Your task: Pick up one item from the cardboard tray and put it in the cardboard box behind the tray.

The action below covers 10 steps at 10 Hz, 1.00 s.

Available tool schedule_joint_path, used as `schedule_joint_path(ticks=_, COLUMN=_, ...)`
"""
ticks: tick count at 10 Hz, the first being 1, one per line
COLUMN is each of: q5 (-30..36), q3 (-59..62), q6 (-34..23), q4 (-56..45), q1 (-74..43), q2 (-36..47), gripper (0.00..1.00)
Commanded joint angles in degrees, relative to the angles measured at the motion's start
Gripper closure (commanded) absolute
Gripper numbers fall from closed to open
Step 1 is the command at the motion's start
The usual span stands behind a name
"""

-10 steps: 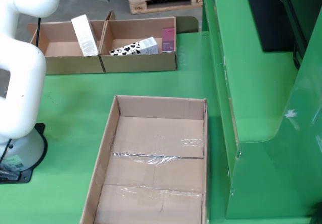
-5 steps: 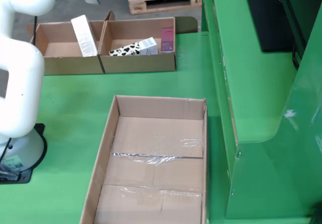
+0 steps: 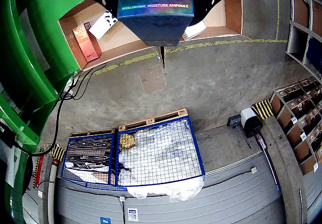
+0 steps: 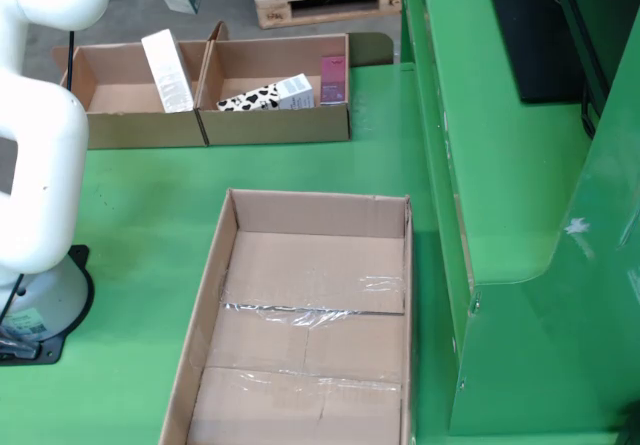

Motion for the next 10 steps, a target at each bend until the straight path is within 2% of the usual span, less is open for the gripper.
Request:
schedule_joint_path(ticks=1, q5=0.30, q3=1.49, q6=-0.40, q4=0.73, q1=0.34, q2=2.26, gripper=1.00)
schedule_joint_path(ticks=8, q5=0.30, q3=1.49, q6=-0.40, q4=0.73, q1=0.34, q2=2.26, gripper=1.00)
schedule_joint_path(ticks=9, q5=3.16, q3=1.49, q6=-0.96, q4=-2.10, q1=-1.33, q2=0.52, gripper=1.00)
schedule_joint_path(ticks=10, q5=3.16, q3=1.49, q6=-0.96, q4=-2.10, q1=-1.33, q2=0.52, gripper=1.00)
